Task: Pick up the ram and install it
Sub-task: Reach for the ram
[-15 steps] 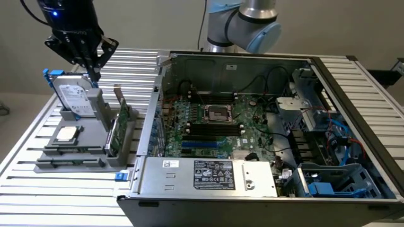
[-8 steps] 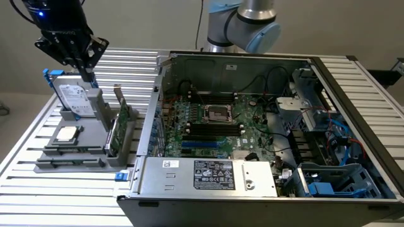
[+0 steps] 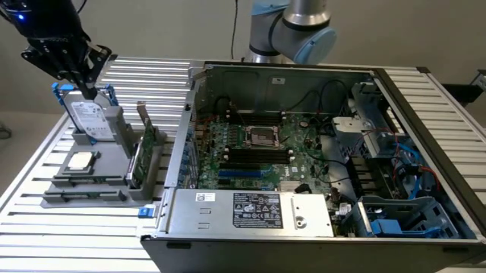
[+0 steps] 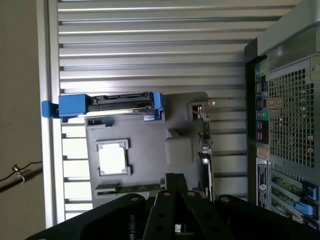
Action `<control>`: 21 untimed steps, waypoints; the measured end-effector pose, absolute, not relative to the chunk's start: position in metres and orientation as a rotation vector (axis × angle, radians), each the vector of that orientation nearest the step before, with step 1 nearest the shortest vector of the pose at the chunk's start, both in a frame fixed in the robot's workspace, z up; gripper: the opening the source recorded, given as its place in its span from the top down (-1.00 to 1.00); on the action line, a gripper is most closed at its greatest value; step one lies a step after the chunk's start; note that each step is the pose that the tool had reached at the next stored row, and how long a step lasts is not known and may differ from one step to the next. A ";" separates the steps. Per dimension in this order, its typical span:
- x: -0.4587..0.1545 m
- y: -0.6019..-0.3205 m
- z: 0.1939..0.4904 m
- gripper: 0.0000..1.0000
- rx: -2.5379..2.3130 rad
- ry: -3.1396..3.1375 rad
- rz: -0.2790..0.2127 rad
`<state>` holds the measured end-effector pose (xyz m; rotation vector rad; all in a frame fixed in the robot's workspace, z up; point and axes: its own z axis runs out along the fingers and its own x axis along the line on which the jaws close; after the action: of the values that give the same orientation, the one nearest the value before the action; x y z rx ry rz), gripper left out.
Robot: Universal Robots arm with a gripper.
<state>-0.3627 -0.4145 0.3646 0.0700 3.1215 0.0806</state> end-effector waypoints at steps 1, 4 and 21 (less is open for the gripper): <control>-0.366 -0.416 0.365 0.79 0.070 3.121 0.081; -0.375 -0.423 0.365 0.79 0.069 3.120 0.081; -0.383 -0.466 0.364 0.79 0.039 3.122 0.081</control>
<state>-0.3835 -0.4659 0.3642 0.0391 3.1223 0.0808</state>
